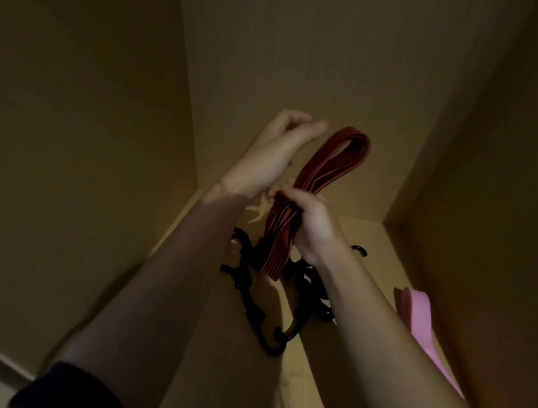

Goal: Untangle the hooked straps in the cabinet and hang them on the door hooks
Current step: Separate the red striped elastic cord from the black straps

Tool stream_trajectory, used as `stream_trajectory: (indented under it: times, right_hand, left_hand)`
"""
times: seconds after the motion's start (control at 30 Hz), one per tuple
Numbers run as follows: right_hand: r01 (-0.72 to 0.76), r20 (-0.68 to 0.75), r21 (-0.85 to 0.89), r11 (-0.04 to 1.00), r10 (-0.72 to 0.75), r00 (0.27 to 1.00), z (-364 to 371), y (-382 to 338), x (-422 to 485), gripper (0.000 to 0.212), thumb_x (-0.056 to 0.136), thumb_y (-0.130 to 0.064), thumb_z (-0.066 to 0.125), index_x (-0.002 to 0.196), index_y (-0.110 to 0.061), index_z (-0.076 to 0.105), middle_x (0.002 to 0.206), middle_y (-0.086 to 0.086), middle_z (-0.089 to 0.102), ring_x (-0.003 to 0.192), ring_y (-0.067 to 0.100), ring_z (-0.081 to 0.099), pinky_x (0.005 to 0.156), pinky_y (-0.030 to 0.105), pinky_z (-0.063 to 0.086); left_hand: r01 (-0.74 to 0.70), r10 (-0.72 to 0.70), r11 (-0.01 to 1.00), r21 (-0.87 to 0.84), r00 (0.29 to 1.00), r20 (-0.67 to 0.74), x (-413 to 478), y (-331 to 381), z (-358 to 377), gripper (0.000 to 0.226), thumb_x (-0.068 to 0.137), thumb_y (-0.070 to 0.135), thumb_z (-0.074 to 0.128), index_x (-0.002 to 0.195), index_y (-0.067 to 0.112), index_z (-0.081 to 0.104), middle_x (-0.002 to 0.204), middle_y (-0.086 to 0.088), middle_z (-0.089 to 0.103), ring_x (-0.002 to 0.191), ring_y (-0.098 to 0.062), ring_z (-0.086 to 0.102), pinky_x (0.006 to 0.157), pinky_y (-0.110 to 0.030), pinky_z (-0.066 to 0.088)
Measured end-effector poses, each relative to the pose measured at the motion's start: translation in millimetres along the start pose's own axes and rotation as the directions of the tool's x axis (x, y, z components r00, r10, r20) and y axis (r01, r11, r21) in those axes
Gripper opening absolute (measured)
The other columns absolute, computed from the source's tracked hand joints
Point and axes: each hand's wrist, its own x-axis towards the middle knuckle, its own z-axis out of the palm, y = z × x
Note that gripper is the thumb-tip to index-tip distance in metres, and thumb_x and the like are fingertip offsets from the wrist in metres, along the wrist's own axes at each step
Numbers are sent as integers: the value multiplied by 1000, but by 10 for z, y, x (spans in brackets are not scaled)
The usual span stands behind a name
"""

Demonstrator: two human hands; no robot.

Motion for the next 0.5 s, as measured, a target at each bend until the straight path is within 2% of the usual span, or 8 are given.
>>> stream_trajectory:
  times: [0.07, 0.13, 0.2, 0.23, 0.37, 0.43, 0.5]
  right_hand:
    - [18, 33, 149, 989, -23, 999, -73, -97, 46, 18, 92, -16, 45, 98, -4, 57, 83, 5, 64, 77, 17, 62, 68, 27, 53]
    - [-10, 36, 303, 953, -1, 999, -88, -202, 65, 24, 93, -18, 41, 91, -2, 60, 79, 7, 65, 72, 18, 64, 67, 30, 54]
    - [-22, -18, 450, 893, 33, 999, -114, -276, 108, 30, 94, -17, 42, 72, -5, 59, 69, 6, 60, 65, 18, 60, 69, 32, 52]
    - [-19, -40, 498, 867, 44, 998, -115, -298, 113, 31, 93, -17, 42, 67, -7, 57, 67, 5, 57, 65, 17, 57, 72, 33, 50]
    - [-56, -42, 649, 759, 109, 993, -199, -248, 158, 25, 89, -19, 44, 66, -11, 48, 65, 2, 47, 62, 16, 47, 72, 34, 45]
    - [-34, -71, 713, 701, 121, 990, -286, -262, 183, 25, 89, -20, 43, 65, -11, 46, 64, 1, 44, 59, 16, 44, 70, 33, 42]
    - [-8, -104, 731, 682, 123, 987, -365, -291, 196, 25, 89, -20, 44, 66, -11, 46, 64, 1, 44, 58, 15, 44, 69, 32, 41]
  left_hand:
    - [100, -94, 994, -45, 990, 105, -68, -237, -120, 39, 75, 53, 49, 108, 33, 52, 119, 5, 56, 114, -14, 52, 89, -32, 43]
    - [223, -196, 972, -70, 941, 274, -168, -517, -174, 59, 70, 60, 56, 120, 29, 51, 126, 0, 57, 118, -19, 53, 99, -39, 42]
    - [318, -254, 943, -98, 879, 404, -271, -737, -169, 78, 60, 57, 71, 128, 25, 49, 126, 0, 60, 116, -19, 57, 97, -39, 47]
    - [344, -257, 930, -130, 860, 442, -313, -786, -147, 71, 61, 49, 72, 125, 25, 51, 120, 0, 63, 112, -19, 60, 92, -36, 50]
    - [364, -260, 916, -170, 860, 440, -342, -854, -139, 45, 71, 27, 64, 116, 25, 57, 111, 1, 66, 103, -14, 64, 84, -26, 50]
    - [360, -297, 928, -96, 871, 392, -354, -914, -179, 41, 74, 19, 62, 114, 24, 56, 113, 0, 64, 102, -12, 63, 83, -22, 49]
    - [332, -325, 942, 49, 866, 380, -393, -988, -198, 42, 82, 10, 63, 121, 22, 51, 117, -1, 61, 105, -10, 59, 87, -19, 47]
